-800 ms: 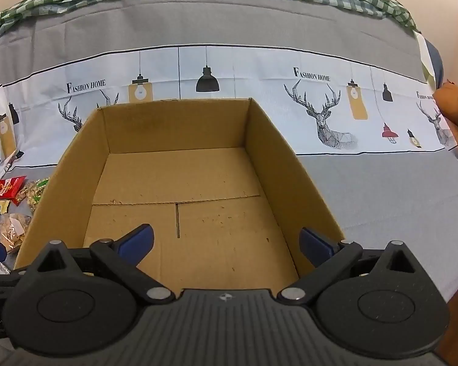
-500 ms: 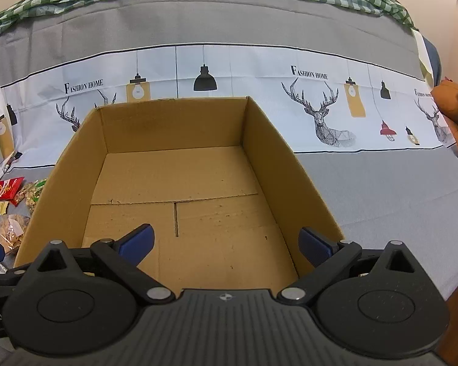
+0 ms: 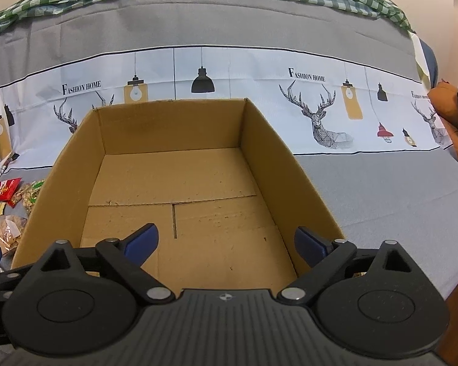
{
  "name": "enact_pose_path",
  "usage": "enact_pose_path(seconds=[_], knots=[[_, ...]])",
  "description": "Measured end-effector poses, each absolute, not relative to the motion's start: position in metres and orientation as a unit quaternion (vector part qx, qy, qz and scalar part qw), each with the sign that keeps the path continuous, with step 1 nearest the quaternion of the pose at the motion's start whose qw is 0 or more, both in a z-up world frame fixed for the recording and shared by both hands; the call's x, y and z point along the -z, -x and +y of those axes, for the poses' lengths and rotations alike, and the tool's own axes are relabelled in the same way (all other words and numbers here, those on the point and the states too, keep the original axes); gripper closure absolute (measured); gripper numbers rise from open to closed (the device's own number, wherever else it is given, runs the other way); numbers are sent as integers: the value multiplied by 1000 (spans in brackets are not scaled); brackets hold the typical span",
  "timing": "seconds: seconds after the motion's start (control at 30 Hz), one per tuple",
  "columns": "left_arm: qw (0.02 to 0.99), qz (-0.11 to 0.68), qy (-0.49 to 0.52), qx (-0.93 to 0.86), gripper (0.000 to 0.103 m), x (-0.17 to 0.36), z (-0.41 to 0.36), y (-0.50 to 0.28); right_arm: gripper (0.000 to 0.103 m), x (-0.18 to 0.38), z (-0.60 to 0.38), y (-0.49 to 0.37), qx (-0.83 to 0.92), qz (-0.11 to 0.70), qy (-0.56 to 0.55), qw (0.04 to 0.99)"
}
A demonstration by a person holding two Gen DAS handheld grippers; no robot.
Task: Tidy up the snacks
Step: 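Move both tools from the box toward the scattered snacks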
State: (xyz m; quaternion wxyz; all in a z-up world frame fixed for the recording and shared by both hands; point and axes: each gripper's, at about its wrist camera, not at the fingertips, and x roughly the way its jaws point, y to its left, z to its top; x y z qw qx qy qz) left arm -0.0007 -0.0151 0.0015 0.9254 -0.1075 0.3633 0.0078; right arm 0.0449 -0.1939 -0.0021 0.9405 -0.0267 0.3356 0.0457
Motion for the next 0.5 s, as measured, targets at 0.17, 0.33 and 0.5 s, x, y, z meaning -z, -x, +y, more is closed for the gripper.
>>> enact_pose_path(seconds=[0.17, 0.33, 0.5], knots=[[919, 374, 125, -3, 0, -6, -9, -2, 15, -2, -192, -41, -51, 324, 16, 945], [919, 372, 130, 9, 0, -17, -1, 2, 20, -5, -189, -40, -65, 311, 1, 948], [911, 370, 179, 27, 14, -32, 30, 8, 36, -7, -180, -39, -102, 316, -23, 943]])
